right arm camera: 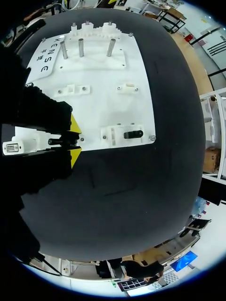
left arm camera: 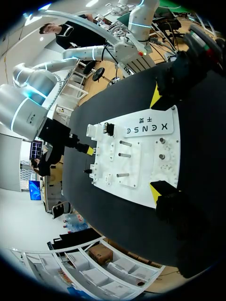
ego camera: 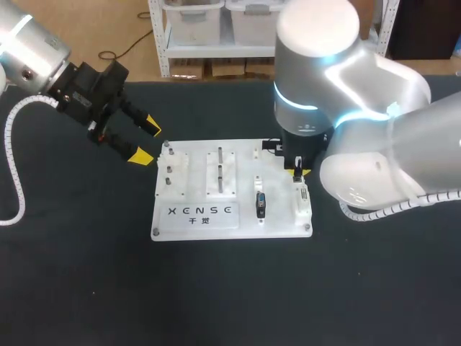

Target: Insert the USB connector, Ethernet cable, and multi-pin plug into their matching sockets one by one.

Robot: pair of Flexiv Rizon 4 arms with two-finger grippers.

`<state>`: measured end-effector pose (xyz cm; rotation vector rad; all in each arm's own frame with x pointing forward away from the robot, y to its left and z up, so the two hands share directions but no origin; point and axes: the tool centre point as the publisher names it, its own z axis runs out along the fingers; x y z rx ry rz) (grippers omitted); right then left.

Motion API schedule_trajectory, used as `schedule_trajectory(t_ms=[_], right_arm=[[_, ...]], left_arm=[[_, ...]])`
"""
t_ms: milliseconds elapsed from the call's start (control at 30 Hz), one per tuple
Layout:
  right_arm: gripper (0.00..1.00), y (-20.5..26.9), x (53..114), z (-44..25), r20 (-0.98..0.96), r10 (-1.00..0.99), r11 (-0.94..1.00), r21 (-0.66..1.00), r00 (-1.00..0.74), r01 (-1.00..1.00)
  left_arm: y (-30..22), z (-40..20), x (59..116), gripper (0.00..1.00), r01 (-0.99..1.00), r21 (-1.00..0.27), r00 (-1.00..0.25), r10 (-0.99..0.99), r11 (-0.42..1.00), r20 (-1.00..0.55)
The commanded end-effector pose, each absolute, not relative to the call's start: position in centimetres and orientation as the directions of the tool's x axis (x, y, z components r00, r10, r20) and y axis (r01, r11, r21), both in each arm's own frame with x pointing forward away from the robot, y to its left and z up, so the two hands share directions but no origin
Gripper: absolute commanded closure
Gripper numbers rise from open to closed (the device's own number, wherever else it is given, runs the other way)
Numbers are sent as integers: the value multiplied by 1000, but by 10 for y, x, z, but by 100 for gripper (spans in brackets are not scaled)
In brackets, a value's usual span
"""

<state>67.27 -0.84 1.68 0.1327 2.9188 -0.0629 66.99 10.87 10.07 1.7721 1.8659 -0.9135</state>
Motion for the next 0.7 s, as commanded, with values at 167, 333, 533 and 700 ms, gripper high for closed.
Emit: schedule_trajectory(t_ms=[167, 333, 533, 700], right_arm=[[0, -12, 678, 35, -297, 101, 994, -15, -950, 110], [0, -1, 677, 69, -359, 86, 996, 16, -929, 86], [0, 26, 661, 85, -358, 52, 998, 56, -932, 34], [0, 48, 641, 78, -312, 19, 998, 63, -950, 0]], left_arm=[[109, 100, 671, 0, 984, -179, -107, 716, -26, -690], [109, 100, 671, 0, 984, -179, -107, 716, -26, -690], [109, 100, 671, 0, 984, -179, -107, 716, -26, -690], [109, 100, 671, 0, 984, -179, -107, 716, -26, -690]])
